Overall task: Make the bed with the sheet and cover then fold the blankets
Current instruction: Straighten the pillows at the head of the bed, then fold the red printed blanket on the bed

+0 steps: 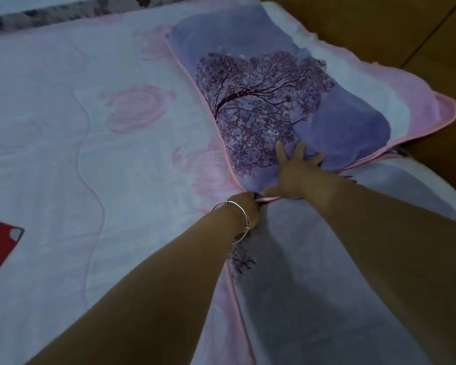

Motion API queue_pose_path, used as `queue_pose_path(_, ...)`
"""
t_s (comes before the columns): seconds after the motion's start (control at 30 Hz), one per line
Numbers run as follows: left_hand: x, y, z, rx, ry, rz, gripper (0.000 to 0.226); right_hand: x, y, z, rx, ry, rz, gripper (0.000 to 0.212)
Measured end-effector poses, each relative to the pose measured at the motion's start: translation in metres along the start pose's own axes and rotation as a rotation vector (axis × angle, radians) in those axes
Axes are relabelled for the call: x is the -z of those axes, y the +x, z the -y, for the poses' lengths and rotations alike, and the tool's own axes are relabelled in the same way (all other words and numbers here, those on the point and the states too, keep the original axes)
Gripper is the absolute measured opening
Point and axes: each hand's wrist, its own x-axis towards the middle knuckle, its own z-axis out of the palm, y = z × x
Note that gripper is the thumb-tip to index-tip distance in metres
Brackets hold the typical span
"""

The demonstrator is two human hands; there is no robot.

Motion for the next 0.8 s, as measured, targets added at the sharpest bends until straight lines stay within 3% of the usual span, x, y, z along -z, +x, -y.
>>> queue_pose_path(0.07, 0.000, -0.007, 0.002, 0.002, -0.047, -0.036, 0.038, -0.006, 0.000, 0.009, -0.045, -0.040, -0.081, 0.104)
queue_pose_path(0.17, -0.003, -0.018, 0.011, 0.059, -0.165, -0.076, 0.036, -0.005, -0.012, 0.021, 0.057, -0.081, -0.321, 0.042)
queue_pose_path(0.23, -0.005, -0.026, 0.017, 0.109, -0.204, -0.076, 0.043, -0.002, -0.025, 0.029, 0.115, -0.117, -0.362, 0.030)
queue_pose_path(0.33, -0.003, -0.035, 0.025, 0.143, -0.267, -0.075, 0.052, 0.018, -0.047, 0.045, 0.151, -0.137, -0.351, 0.029)
queue_pose_path(0.47, 0.003, -0.045, 0.021, 0.049, -0.559, -0.182, 0.045, 0.031, -0.063, 0.077, 0.257, -0.139, -0.379, 0.032)
queue_pose_path(0.6, 0.014, -0.058, 0.022, 0.133, -0.310, -0.071, 0.042, 0.003, -0.057, 0.078, 0.250, -0.172, -0.261, 0.035)
queue_pose_path(0.8, 0.021, -0.094, 0.079, 0.226, -0.161, -0.076, 0.055, -0.005, -0.064, 0.108, -0.013, -0.119, -0.067, 0.047)
